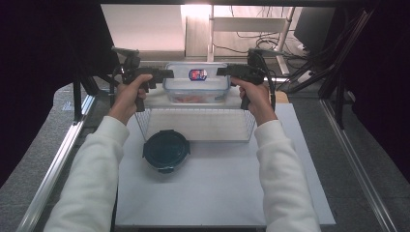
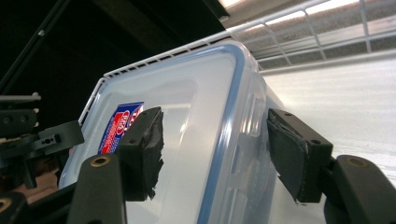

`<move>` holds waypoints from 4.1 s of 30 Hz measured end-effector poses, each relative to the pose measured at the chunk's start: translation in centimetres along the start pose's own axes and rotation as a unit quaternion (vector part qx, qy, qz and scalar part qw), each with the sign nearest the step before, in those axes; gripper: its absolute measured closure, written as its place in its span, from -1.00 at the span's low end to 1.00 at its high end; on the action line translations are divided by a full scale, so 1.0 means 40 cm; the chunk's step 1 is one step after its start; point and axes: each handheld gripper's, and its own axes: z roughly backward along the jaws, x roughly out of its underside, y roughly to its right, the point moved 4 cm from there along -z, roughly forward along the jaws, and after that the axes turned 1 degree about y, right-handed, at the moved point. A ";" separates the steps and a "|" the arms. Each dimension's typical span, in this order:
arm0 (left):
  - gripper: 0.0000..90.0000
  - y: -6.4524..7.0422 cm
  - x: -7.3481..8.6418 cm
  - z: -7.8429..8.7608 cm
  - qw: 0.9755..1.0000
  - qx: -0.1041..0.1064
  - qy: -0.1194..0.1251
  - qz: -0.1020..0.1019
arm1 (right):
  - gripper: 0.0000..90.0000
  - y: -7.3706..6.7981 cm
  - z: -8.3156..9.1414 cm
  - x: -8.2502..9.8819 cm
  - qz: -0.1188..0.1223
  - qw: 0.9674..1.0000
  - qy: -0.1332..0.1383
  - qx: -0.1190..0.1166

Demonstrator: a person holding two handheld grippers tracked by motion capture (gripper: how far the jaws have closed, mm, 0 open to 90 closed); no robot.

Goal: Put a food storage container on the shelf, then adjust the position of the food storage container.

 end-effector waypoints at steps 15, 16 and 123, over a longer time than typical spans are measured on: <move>-0.61 0.032 0.006 0.041 0.997 -0.030 0.043 -0.057 | -0.82 -0.043 0.043 0.010 0.064 0.996 0.052 0.046; -0.61 0.043 0.011 0.050 0.996 -0.031 0.045 -0.070 | -0.84 -0.053 0.055 0.014 0.083 0.993 0.057 0.055; 0.46 -0.181 0.381 0.129 0.944 -0.223 -0.051 -0.238 | -0.46 0.202 0.226 0.687 0.230 0.969 -0.084 0.024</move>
